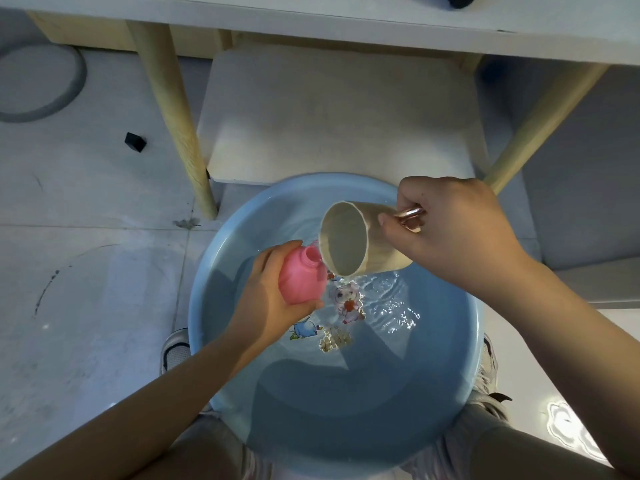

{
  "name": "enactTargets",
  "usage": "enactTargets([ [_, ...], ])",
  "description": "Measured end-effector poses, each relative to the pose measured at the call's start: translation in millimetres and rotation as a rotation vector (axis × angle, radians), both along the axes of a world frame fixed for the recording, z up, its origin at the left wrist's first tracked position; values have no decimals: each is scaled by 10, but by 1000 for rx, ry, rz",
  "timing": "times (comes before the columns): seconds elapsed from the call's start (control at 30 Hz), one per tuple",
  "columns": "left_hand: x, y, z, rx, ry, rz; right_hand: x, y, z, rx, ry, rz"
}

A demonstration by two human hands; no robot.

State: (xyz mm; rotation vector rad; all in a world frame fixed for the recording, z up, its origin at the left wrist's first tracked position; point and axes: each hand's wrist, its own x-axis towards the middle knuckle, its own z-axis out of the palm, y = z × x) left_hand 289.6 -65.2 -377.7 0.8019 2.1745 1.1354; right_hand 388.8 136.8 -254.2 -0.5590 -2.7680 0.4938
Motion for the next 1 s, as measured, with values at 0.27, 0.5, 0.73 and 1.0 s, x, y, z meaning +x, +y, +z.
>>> enactTargets([
  [0.27, 3, -11, -6, 0, 28, -4, -7, -1, -13, 58, 41, 22],
  [0.5, 4, 1, -6, -18, 27, -8, -29, -15, -29, 125, 44, 46],
  [0.73, 1, -2, -25, -3, 8, 1, -43, -14, -30, 125, 55, 52],
  [1.0, 5, 7, -18, -17, 12, -3, -77, -31, -29, 142, 102, 86],
])
